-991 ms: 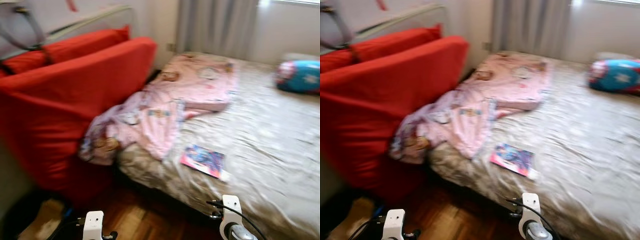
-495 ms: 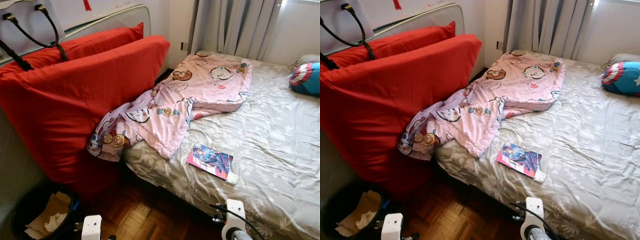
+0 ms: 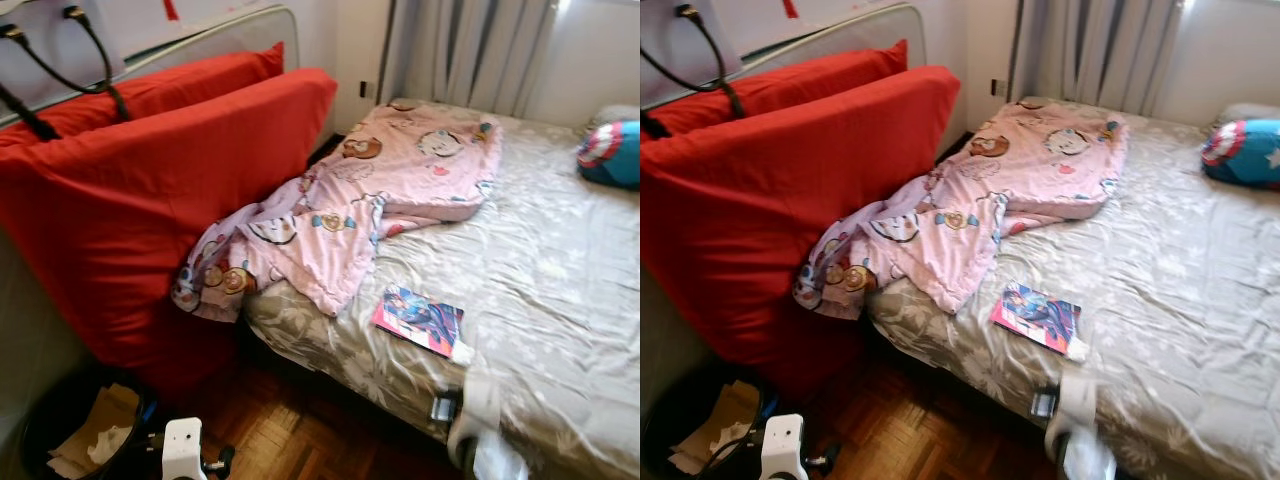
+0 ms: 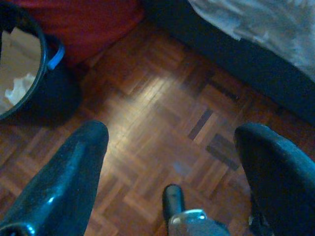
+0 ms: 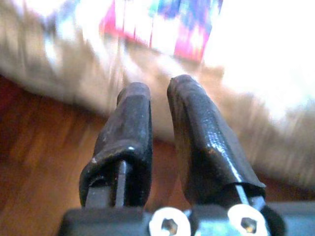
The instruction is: Clean up the room
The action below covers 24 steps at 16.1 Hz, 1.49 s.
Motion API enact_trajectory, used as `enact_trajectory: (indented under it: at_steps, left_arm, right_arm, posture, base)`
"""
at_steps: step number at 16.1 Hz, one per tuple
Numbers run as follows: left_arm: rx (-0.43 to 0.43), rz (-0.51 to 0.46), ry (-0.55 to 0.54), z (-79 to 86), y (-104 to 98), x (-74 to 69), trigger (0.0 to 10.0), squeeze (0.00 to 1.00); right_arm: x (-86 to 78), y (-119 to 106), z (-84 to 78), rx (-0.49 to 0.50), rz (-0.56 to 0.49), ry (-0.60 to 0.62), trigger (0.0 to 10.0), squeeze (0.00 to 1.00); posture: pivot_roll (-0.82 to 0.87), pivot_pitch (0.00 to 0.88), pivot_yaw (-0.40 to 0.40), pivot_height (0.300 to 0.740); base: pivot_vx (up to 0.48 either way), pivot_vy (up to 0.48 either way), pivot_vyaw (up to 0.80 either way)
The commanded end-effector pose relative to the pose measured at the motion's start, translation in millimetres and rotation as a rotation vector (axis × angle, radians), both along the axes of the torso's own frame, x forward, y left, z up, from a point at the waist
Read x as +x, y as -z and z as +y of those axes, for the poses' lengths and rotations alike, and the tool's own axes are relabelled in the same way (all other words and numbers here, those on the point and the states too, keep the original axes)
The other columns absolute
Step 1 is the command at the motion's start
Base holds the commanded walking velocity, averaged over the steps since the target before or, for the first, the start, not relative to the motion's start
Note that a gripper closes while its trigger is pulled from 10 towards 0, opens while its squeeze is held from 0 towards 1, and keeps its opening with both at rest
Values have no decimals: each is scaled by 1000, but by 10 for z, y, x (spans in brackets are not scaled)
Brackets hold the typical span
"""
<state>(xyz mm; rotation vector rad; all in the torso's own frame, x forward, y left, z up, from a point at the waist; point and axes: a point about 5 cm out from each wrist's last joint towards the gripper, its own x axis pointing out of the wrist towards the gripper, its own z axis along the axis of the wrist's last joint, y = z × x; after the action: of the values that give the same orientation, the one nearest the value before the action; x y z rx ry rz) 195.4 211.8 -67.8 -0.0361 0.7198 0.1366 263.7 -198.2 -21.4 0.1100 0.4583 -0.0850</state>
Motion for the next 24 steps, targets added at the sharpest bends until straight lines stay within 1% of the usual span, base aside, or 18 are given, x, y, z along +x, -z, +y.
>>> enact_trajectory:
  at_steps: [1,2,3,4,7,9,10,12,15,20,22,24]
  left_arm:
    - [16,-130,11,-25,-222,349,10000,0]
    - [81,-345,65,-99,-675,886,10000,0]
    - [94,-437,84,-135,-881,1074,10000,0]
    - [90,-468,88,-158,-940,1121,10000,0]
    - [53,-551,69,-178,-1074,1206,10000,0]
    - [40,-605,56,-149,-1171,1260,10000,0]
    - [39,-608,56,-148,-1176,1262,10000,0]
    - [17,-608,65,-161,-1148,1236,10000,0]
    - [4,-620,63,-160,-1156,1237,10000,0]
    - [0,-627,69,-170,-1177,1257,10000,0]
    - [-3,-639,77,-199,-1195,1268,10000,0]
    - [-2,-677,99,-209,-1252,1285,10000,0]
  right_arm:
    - [206,-211,-44,-5,-96,-9,10000,0]
    - [277,-306,-76,-6,-151,-7,10000,0]
    - [428,-493,-62,-22,-244,8,10000,0]
    - [487,-574,-70,-35,-278,8,10000,0]
    - [624,-762,-83,-31,-350,21,10000,0]
    - [696,-841,-71,20,-371,25,10000,0]
    - [697,-842,-70,16,-371,24,10000,0]
    - [633,-733,8,48,-340,2,10000,0]
    - [564,-645,17,57,-318,25,10000,0]
    - [583,-648,20,28,-296,27,10000,0]
    - [605,-685,-4,5,-307,24,10000,0]
    - [620,-746,-12,-4,-354,8,10000,0]
  posture:
    - [38,0,10,740]
    - [35,0,11,740]
    - [40,0,9,740]
    - [40,0,9,740]
    - [45,0,9,740]
    - [45,0,10,740]
    - [45,0,10,740]
    - [46,0,9,740]
    - [45,0,12,740]
    - [47,0,13,740]
    - [49,0,14,740]
    - [40,0,14,740]
  base:
    - [0,0,0]
    - [0,0,0]
    - [0,0,0]
    - [0,0,0]
    - [0,0,0]
    - [0,0,0]
    - [0,0,0]
    - [0,0,0]
    - [0,0,0]
    - [0,0,0]
    - [0,0,0]
    - [0,0,0]
